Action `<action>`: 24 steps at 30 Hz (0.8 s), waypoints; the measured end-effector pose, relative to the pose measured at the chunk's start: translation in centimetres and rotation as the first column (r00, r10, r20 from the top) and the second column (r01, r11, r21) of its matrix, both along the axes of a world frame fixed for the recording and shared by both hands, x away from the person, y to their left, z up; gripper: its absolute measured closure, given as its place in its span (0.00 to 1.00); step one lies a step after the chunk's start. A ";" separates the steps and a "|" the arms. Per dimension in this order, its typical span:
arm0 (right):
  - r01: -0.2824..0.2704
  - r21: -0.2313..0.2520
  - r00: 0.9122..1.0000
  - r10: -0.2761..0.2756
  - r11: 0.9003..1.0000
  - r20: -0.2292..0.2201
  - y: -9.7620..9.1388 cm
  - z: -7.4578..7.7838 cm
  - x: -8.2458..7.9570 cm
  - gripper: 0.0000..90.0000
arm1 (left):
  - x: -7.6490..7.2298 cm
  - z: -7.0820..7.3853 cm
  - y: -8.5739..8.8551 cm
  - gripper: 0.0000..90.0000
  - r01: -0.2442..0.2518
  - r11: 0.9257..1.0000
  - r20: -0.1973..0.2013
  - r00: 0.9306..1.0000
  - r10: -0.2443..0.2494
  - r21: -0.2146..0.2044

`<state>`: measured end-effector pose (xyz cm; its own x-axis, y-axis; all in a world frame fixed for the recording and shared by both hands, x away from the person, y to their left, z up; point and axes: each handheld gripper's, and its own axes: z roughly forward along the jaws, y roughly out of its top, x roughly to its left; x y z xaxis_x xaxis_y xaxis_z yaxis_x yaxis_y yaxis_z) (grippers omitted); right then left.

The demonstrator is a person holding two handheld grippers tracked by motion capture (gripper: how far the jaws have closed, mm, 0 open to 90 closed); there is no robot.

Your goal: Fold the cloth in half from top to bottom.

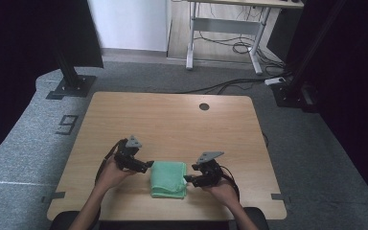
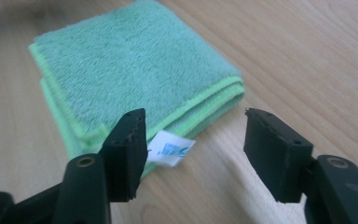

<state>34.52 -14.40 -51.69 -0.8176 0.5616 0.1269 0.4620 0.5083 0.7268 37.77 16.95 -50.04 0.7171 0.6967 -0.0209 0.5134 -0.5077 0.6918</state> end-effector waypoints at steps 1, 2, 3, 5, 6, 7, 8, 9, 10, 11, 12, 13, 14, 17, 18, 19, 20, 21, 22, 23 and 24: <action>0.003 0.002 1.000 -0.003 1.000 0.004 0.1 0.0 0.1 0.42 | -0.2 -0.1 -0.2 0.01 0.007 1.000 -0.001 1.000 -0.007 0.004; 0.006 0.007 1.000 -0.006 1.000 0.008 0.3 0.0 0.1 0.40 | -0.4 -0.2 -0.4 0.01 0.015 1.000 -0.003 1.000 -0.015 0.007; 0.010 0.008 1.000 -0.010 1.000 0.011 0.4 0.0 0.1 0.39 | -0.7 -0.3 -0.6 0.01 0.023 1.000 -0.008 1.000 -0.023 0.006; 0.011 0.006 1.000 -0.011 1.000 0.023 0.7 -0.1 0.1 0.37 | -1.3 -0.5 -0.8 0.01 0.038 0.999 -0.020 0.999 -0.037 0.009; 0.012 0.005 1.000 -0.013 1.000 0.025 0.9 -0.2 0.0 0.36 | -1.6 -0.7 -1.0 0.01 0.045 0.999 -0.024 0.999 -0.045 0.014; 0.014 0.003 1.000 -0.014 1.000 0.025 1.0 -0.4 0.0 0.35 | -2.0 -0.8 -1.1 0.01 0.052 0.998 -0.028 0.998 -0.052 0.019; 0.016 0.000 1.000 -0.016 1.000 0.026 1.2 -0.5 0.0 0.34 | -2.3 -1.0 -1.2 0.01 0.057 0.998 -0.033 0.998 -0.056 0.021; 0.021 -0.004 1.000 -0.021 1.000 0.022 1.4 -0.7 0.0 0.33 | -2.7 -1.1 -1.4 0.01 0.063 0.998 -0.039 0.997 -0.062 0.022; 0.021 -0.012 1.000 -0.021 1.000 0.022 1.6 -0.9 0.0 0.32 | -3.1 -1.4 -1.5 0.01 0.072 0.997 -0.047 0.996 -0.071 0.028; 0.021 -0.021 1.000 -0.021 1.000 0.020 1.8 -1.1 0.0 0.31 | -3.4 -1.6 -1.6 0.01 0.078 0.996 -0.052 0.996 -0.076 0.037; 0.020 -0.034 1.000 -0.020 0.999 0.023 2.0 -1.3 -0.1 0.31 | -3.8 -1.9 -1.7 0.01 0.084 0.995 -0.057 0.995 -0.081 0.054; 0.020 -0.048 1.000 -0.018 0.999 0.025 2.1 -1.5 -0.1 0.30 | -4.1 -2.2 -1.9 0.01 0.085 0.994 -0.060 0.995 -0.081 0.072; 0.020 -0.063 0.999 -0.018 0.998 0.030 2.3 -1.6 -0.1 0.30 | -4.3 -2.5 -1.9 0.01 0.087 0.992 -0.060 0.995 -0.082 0.090; 0.022 -0.110 0.999 -0.017 0.994 0.047 2.7 -2.0 -0.2 0.30 | -4.5 -3.2 -2.1 0.01 0.085 0.988 -0.060 0.995 -0.077 0.129; 0.022 -0.120 0.999 -0.015 0.993 0.051 2.8 -2.1 -0.2 0.30 | -4.4 -3.3 -2.2 0.01 0.082 0.987 -0.058 0.996 -0.074 0.137; 0.024 -0.123 0.999 -0.018 0.992 0.049 2.9 -2.1 -0.2 0.30 | -4.3 -3.4 -2.3 0.01 0.080 0.987 -0.056 0.996 -0.072 0.138; 0.024 -0.129 0.998 -0.017 0.991 0.053 3.0 -2.2 -0.1 0.30 | -4.2 -3.5 -2.3 0.01 0.077 0.988 -0.055 0.996 -0.070 0.137; 0.025 -0.132 0.998 -0.018 0.991 0.056 3.0 -2.2 0.0 0.29 | -4.0 -3.6 -2.3 0.00 0.074 0.988 -0.057 0.996 -0.067 0.136; 0.026 -0.133 0.999 -0.019 0.991 0.050 3.0 -2.3 0.2 0.28 | -3.9 -3.7 -2.2 0.00 0.071 0.989 -0.058 0.996 -0.063 0.132; 0.031 -0.128 0.999 -0.026 0.991 0.043 3.0 -2.4 0.4 0.28 | -3.6 -3.7 -2.2 0.00 0.064 0.990 -0.059 0.997 -0.057 0.125; 0.039 -0.124 0.999 -0.035 0.992 0.035 3.0 -2.4 0.6 0.28 | -3.5 -3.8 -2.1 0.00 0.058 0.991 -0.059 0.997 -0.051 0.121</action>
